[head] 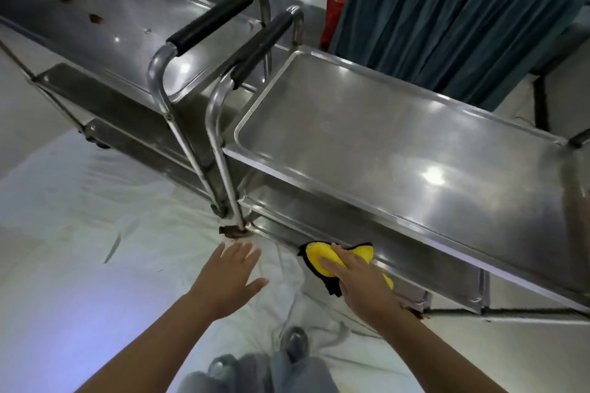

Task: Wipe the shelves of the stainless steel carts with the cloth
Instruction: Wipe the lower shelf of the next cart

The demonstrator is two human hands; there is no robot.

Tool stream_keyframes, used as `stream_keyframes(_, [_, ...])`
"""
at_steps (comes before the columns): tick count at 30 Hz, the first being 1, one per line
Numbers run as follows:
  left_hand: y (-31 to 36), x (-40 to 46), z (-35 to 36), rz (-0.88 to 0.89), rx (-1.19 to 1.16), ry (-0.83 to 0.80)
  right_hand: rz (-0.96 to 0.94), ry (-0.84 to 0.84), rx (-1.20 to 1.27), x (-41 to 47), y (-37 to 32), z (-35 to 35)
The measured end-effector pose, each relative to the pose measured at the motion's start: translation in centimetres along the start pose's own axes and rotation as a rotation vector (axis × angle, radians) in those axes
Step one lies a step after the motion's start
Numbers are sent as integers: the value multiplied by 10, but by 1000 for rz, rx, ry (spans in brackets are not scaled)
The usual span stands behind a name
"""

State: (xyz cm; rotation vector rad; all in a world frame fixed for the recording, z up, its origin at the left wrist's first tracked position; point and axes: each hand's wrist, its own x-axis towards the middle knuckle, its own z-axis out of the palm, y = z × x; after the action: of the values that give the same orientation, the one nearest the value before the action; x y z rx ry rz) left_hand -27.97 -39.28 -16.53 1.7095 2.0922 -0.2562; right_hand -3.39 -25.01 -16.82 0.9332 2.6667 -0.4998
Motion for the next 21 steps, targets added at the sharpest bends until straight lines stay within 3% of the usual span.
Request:
stream_keyframes(8, [-48, 142, 141, 69, 22, -42, 75, 97, 71, 100, 38, 162])
stream_keyframes(16, [-85, 314, 317, 71, 50, 67, 80, 316, 121, 229, 124, 340])
stream_keyframes(21, [-98, 395, 387, 107, 59, 185, 108, 415, 144, 281, 181, 416])
